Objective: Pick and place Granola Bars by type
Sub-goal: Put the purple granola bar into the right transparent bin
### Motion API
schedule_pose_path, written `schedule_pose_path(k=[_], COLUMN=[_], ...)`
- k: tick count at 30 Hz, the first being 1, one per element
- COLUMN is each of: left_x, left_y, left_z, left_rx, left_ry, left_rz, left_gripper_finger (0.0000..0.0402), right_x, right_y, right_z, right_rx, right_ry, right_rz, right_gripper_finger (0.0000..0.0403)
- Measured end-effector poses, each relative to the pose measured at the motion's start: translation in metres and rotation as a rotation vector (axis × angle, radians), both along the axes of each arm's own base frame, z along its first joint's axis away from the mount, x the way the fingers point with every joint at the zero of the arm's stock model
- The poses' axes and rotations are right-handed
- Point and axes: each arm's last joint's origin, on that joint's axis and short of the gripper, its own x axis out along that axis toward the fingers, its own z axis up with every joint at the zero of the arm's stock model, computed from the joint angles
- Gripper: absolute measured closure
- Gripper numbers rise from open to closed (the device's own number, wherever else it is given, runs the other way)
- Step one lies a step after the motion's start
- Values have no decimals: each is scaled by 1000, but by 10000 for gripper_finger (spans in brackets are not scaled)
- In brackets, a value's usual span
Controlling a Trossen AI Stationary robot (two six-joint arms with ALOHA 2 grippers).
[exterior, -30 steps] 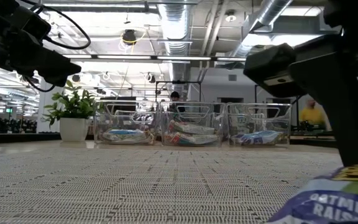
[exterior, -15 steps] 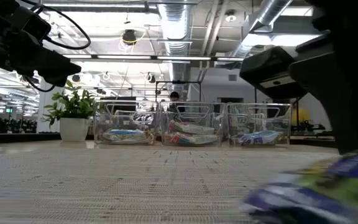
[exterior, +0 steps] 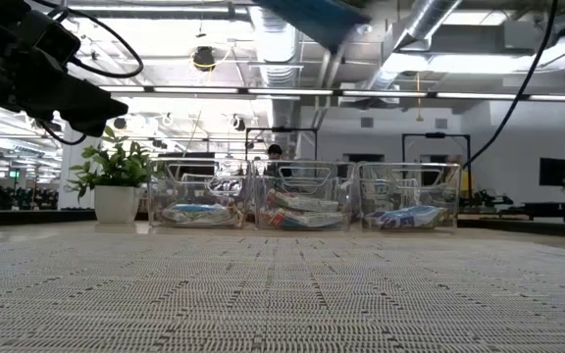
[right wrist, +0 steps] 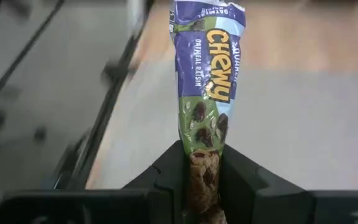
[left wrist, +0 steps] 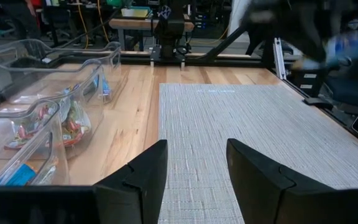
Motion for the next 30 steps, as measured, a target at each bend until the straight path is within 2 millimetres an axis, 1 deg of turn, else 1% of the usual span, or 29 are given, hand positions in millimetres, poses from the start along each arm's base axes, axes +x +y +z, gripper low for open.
schedule_pose_path(k=[5, 11, 13, 17, 21, 26, 30], left_x=[0, 0, 0, 0, 0, 0, 0], left_y=[0, 0, 0, 0, 0, 0, 0], left_z=[0, 0, 0, 0, 0, 0, 0], left_rx=[5, 5, 4, 5, 5, 6, 2], left_ry=[0, 0, -1, 0, -1, -1, -1], left_rz=[-1, -1, -1, -1, -1, -1, 0], left_gripper_finger=[244, 244, 244, 244, 244, 244, 244], right_x=[13, 20, 20, 18, 10, -2, -15], right_y=[-48, -115, -139, -186, -231, -282, -317], right_z=[36, 74, 84, 94, 102, 100, 95], right_rx=[1, -58, -89, -157, -236, -308, -370], right_ry=[-163, -348, -385, -412, -420, -368, -289], right_rz=[-200, -413, -482, -607, -744, -910, -1040], right_gripper_finger=[331, 331, 331, 331, 331, 331, 331])
